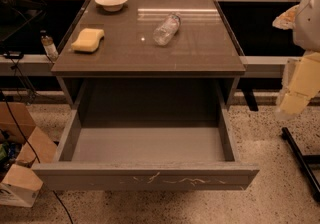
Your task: Place sponge into top drawer
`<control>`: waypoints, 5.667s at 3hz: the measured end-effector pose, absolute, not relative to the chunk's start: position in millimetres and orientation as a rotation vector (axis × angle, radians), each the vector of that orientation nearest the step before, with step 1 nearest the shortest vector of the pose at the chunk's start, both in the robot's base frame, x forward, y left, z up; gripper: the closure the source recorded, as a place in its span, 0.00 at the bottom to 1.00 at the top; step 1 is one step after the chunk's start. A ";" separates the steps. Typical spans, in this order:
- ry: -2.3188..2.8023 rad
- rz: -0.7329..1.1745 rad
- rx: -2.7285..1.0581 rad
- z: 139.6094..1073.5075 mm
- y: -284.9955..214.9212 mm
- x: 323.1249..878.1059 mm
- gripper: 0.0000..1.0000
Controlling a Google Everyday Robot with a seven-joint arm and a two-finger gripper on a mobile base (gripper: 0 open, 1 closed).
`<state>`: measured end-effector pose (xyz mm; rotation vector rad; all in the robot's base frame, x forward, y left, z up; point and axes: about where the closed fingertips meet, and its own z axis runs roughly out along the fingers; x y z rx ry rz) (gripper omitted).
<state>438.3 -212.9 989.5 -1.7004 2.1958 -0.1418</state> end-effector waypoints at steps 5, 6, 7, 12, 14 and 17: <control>1.859 0.119 -1.715 986.5 -82.3 514.9 0.00; 1.812 0.210 -1.778 968.6 -39.6 545.0 0.00; 1.812 0.210 -1.778 968.6 -39.5 545.0 0.00; 1.773 0.339 -1.599 893.0 75.7 731.4 0.00; 1.741 0.391 -1.628 882.6 105.4 754.2 0.00; 1.648 0.501 -1.731 853.6 189.6 759.4 0.00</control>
Offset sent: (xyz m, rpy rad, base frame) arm -0.0089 0.0067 -0.0051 0.0460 -0.0427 -0.0174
